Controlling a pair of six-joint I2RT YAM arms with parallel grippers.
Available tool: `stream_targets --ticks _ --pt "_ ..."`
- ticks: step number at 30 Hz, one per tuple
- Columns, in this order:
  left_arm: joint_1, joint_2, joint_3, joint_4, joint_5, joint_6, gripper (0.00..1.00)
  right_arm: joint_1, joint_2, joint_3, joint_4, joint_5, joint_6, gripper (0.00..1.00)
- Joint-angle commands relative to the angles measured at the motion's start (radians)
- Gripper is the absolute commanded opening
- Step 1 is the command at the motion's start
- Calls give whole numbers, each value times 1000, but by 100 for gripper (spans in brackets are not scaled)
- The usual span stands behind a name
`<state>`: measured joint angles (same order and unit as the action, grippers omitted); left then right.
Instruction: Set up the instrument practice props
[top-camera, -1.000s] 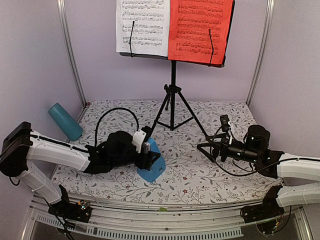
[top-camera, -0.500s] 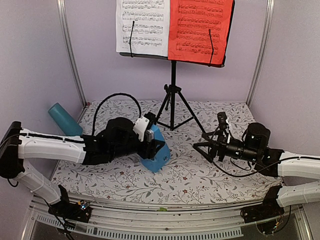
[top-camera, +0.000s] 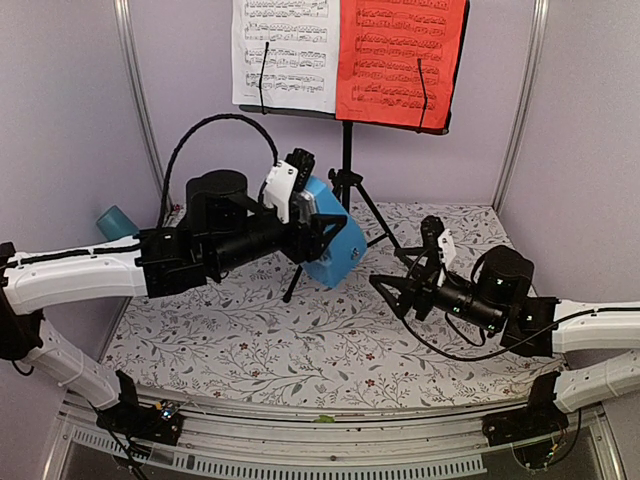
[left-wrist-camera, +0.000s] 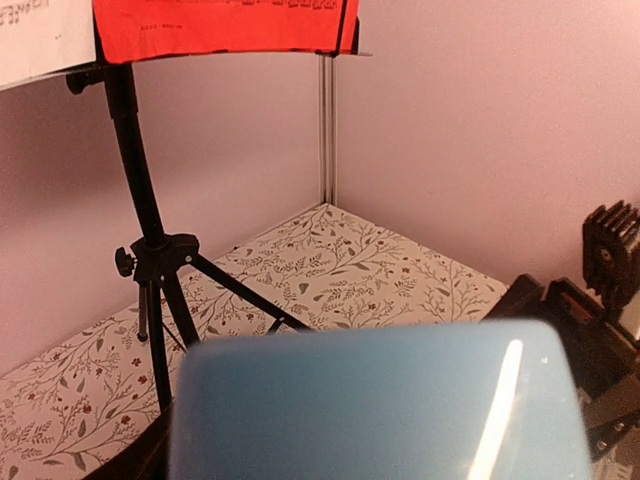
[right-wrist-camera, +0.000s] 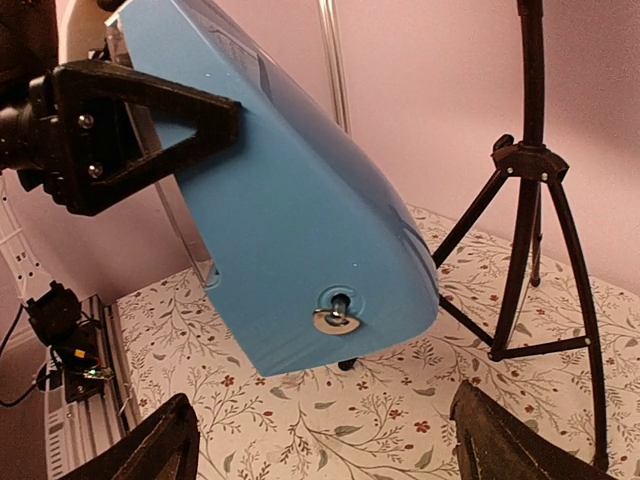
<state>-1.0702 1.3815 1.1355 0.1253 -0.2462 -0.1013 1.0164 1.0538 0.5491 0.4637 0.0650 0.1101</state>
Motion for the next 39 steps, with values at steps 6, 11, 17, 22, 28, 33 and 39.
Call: stream_targets --ticks 6,11,17,22,28,33,39 --pt "-66 125 361 -197 -177 126 0 12 53 -14 191 259 -187 82" --pt "-101 223 513 -343 -290 134 0 12 106 -51 332 310 -229 81" --pt "-126 283 607 -411 -352 121 0 13 199 -42 422 307 -238 79" --pt "-135 311 657 -462 -371 106 0 27 267 -2 432 310 -256 77" --pt "-138 312 669 -489 -360 93 0 47 331 36 457 334 -278 72" --pt "-138 305 664 -505 -357 84 0 67 376 81 473 376 -312 65" --pt "-138 296 657 -507 -348 73 0 97 412 111 484 451 -356 55"
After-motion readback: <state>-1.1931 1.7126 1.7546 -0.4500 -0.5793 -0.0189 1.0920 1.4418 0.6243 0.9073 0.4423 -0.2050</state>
